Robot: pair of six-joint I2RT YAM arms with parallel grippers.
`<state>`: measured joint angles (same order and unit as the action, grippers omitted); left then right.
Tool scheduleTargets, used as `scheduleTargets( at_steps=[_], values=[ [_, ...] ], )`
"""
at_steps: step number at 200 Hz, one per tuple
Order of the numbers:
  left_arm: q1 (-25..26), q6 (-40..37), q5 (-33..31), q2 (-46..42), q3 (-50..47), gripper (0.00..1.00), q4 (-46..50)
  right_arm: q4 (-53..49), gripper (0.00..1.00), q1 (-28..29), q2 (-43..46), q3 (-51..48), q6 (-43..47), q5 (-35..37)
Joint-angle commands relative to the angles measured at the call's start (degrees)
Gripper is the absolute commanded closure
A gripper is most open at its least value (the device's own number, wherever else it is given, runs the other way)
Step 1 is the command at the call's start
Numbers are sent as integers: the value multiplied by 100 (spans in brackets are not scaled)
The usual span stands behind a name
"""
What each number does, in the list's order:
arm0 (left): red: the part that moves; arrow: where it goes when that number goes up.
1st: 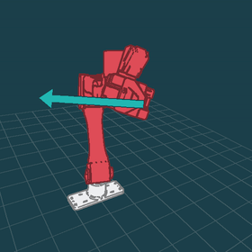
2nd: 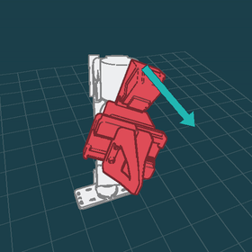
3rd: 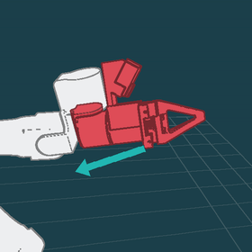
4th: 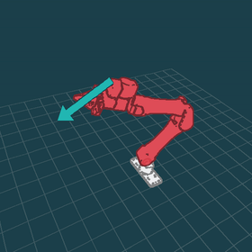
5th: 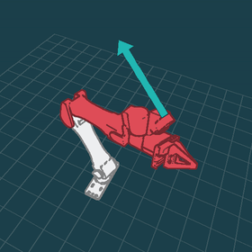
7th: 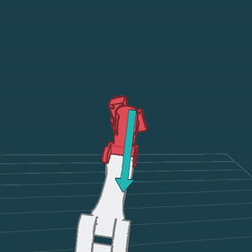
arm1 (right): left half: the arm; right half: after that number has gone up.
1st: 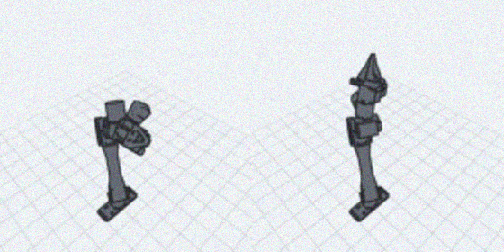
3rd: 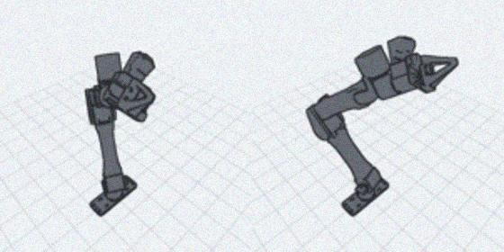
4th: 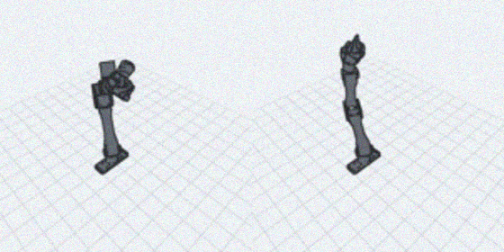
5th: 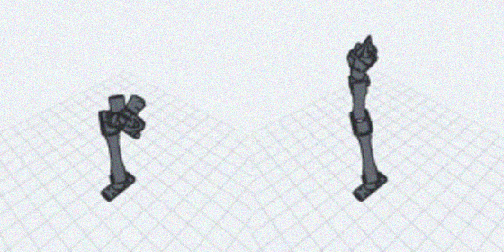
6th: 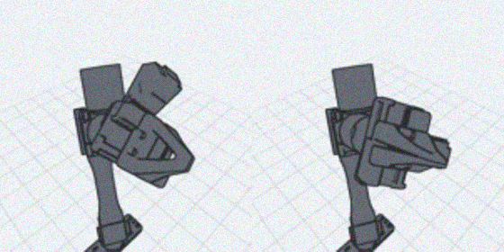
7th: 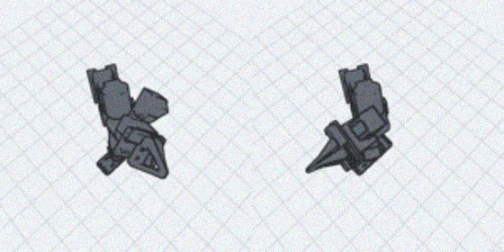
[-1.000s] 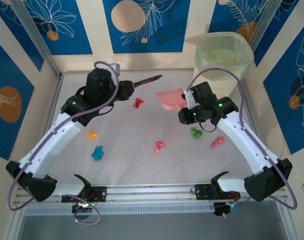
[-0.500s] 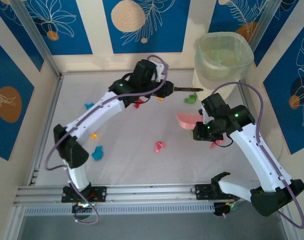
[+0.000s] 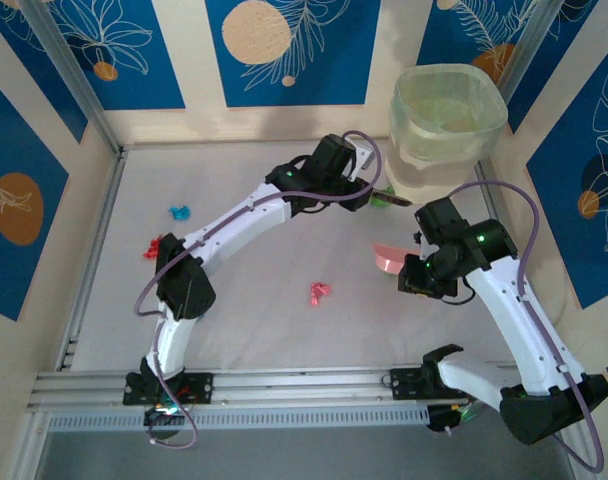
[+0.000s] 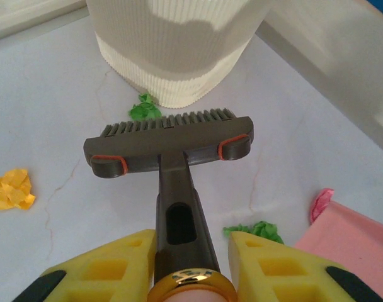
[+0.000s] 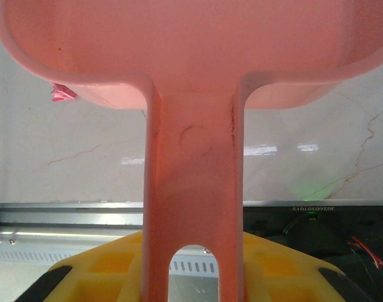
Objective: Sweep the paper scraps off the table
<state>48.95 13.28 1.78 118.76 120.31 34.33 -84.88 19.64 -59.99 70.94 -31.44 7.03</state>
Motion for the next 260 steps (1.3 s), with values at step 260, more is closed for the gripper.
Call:
scheduleTargets(
  at_steps=[260],
  values=[
    [-352,-21,-1691,-1151,-2173,100,-200,2070,100,342,-970,-810,715,-1077]
  ],
)
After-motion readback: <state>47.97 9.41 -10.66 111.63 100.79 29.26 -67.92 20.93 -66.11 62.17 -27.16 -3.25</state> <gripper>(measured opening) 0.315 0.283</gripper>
